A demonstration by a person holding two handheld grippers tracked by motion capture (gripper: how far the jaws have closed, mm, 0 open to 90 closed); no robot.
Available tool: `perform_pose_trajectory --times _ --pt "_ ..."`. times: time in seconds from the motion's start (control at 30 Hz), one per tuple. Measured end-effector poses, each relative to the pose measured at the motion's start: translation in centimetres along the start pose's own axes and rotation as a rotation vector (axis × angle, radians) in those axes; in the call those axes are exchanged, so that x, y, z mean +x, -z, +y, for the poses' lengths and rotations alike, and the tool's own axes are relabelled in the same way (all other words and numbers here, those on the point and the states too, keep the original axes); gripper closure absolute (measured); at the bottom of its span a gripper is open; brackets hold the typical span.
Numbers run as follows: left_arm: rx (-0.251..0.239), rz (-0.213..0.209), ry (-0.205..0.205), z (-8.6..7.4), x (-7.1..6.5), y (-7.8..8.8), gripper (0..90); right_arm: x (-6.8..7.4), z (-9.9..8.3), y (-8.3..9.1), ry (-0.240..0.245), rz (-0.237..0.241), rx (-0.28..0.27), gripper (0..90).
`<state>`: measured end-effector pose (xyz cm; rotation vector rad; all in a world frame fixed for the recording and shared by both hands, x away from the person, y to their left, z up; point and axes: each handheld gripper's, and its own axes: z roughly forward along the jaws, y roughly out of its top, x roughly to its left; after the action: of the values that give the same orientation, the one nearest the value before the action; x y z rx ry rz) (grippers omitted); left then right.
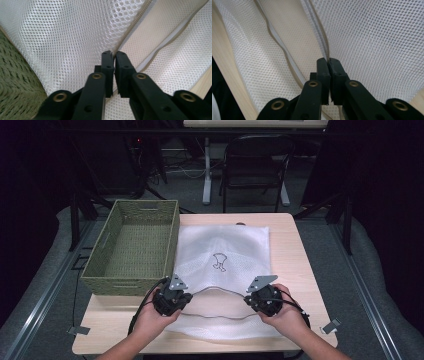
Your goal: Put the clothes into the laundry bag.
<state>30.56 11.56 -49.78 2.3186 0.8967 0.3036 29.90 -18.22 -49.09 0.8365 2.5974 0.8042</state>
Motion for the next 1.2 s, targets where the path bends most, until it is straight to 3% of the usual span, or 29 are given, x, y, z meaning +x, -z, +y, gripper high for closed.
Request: perform_pose_trajectory --times 0.23,0.37,0.63,1.0,1.2 --pt "0.028 -0.025 0.014 -0.7 0.4 -0.8 89.9 -0.1 -0.8 -0.6 -0.003 0.015 0.025 88.1" --pt "0.07 -0.025 0.008 -1.4 0.4 -1.7 90.0 0.0 -1.5 -1.4 -0.014 0.02 0.039 88.1" --pt "0.13 -0.05 0.049 -3.1 0.9 -3.6 90.0 0.1 -3.1 -3.2 -0.034 0.036 0.084 88.3" --pt "0.109 -0.062 0.084 -3.9 1.1 -4.1 89.9 -0.2 -4.0 -3.9 -0.087 0.065 0.07 87.8" --pt "0.098 -0.066 0.091 -3.9 1.1 -3.7 89.0 -0.3 -4.4 -3.8 -0.127 0.077 0.042 82.1"
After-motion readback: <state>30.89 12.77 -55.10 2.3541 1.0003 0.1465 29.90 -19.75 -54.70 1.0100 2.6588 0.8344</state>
